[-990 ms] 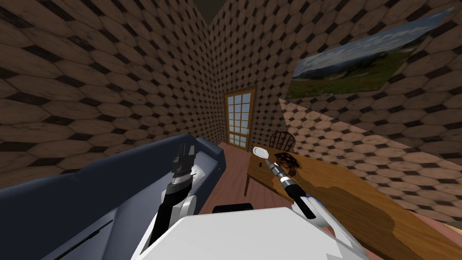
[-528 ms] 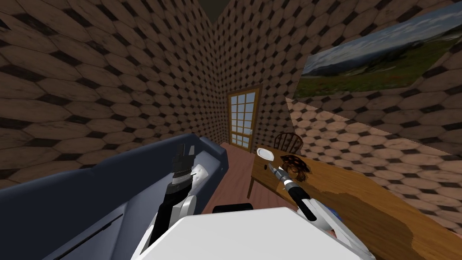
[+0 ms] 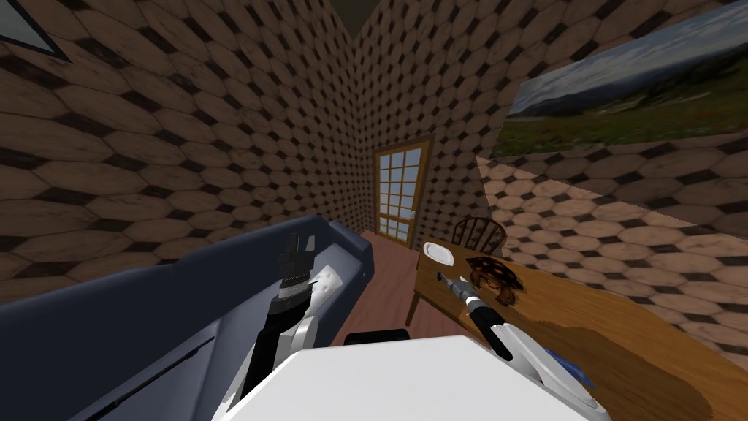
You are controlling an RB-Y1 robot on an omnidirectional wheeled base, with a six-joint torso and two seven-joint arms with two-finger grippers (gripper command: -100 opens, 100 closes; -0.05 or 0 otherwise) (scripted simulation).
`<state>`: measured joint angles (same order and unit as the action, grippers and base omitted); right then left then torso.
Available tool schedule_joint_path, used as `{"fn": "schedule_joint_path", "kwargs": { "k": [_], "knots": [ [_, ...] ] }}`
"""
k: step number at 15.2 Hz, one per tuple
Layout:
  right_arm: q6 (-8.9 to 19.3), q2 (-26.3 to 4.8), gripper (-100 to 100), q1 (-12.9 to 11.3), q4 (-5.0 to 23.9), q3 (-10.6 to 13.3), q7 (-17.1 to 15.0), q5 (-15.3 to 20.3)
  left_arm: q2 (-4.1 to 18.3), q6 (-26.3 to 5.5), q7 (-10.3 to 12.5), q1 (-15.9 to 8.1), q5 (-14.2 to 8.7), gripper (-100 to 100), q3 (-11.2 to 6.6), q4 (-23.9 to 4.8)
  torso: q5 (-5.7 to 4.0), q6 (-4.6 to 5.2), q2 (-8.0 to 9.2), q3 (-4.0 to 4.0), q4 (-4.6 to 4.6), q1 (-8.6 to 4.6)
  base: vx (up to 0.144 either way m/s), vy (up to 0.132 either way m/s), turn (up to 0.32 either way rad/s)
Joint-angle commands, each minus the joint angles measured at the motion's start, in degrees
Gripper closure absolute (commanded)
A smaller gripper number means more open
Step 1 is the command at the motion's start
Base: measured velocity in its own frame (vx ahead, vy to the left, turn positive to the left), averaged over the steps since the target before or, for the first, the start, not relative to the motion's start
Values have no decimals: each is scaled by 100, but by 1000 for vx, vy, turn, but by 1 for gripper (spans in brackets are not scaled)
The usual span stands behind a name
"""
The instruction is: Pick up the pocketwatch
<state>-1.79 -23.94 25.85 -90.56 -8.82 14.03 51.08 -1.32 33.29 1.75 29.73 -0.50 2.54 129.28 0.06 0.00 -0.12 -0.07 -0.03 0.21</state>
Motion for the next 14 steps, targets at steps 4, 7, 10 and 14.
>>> {"fn": "schedule_joint_path", "kwargs": {
  "k": [4, 7, 10, 14],
  "knots": [
    [364, -232, -100, -76, 502, 58, 105, 650, 0, 0, 0, 0, 0, 0, 0, 0, 0, 0, 2, 1, 0, 1, 40, 46, 91],
    [519, -319, -100, -111, 729, 92, 157, 995, 0, 0, 0, 0, 0, 0, 0, 0, -1, 0, 4, 2, 1, -2, 33, 37, 85],
    [669, -403, -100, -145, 949, 132, 205, 1372, 0, 0, 0, 0, 0, 0, 0, 0, -1, 1, 6, 3, 1, -4, 32, 27, 86],
    [815, -485, -100, -178, 1162, 180, 248, 1888, 0, 0, 0, -1, 0, 0, 0, 0, -2, -2, 5, 3, 1, -8, 35, 21, 95]
  ]
}}
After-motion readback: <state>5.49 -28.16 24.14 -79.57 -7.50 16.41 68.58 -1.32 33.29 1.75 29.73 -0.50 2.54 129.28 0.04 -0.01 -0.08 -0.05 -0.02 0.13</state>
